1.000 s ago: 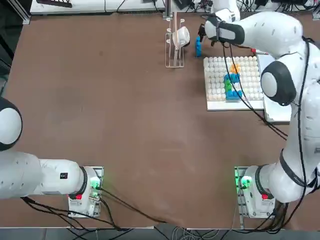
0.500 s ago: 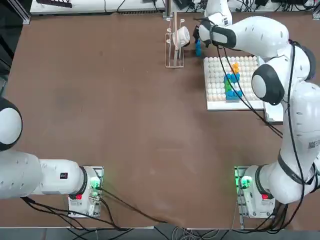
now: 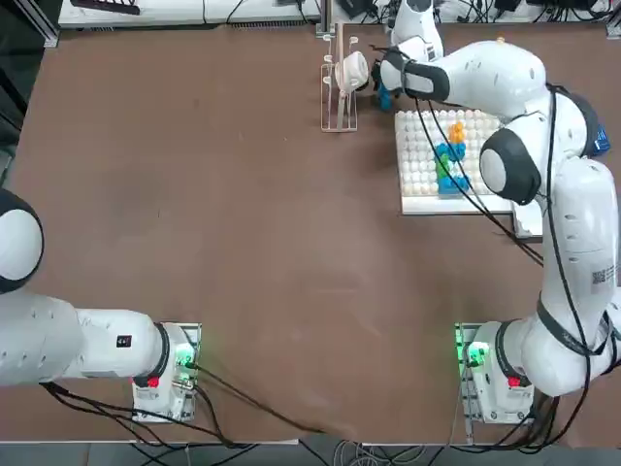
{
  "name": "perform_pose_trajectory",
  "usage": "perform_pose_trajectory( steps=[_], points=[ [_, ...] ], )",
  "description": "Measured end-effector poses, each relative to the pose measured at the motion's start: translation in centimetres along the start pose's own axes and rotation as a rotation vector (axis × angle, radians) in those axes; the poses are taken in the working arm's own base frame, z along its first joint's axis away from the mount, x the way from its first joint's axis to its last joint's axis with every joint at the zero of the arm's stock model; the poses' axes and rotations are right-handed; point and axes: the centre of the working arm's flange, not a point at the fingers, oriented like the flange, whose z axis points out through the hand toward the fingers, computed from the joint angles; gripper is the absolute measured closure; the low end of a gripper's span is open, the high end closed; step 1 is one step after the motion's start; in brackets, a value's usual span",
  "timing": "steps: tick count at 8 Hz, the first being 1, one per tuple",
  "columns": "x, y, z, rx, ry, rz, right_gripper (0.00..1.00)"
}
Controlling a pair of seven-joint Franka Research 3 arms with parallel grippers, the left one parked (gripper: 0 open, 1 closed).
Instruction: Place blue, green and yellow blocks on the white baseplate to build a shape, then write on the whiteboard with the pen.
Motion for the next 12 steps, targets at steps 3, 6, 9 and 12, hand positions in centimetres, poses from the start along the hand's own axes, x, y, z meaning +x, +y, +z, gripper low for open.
perform_pose_trajectory(
  steps=[3,6,9,12],
  points=[
    [0.2,-0.2,0.0,0.002,0.009,-0.011,0.38],
    [0.4,-0.3,-0.3,0.004,0.016,-0.015,0.57],
    [1.7,0.1,-3.6,-0.025,-0.005,-0.16,0.57],
    [4.0,4.9,-11.7,-0.071,-0.11,-0.43,0.57]
  ],
)
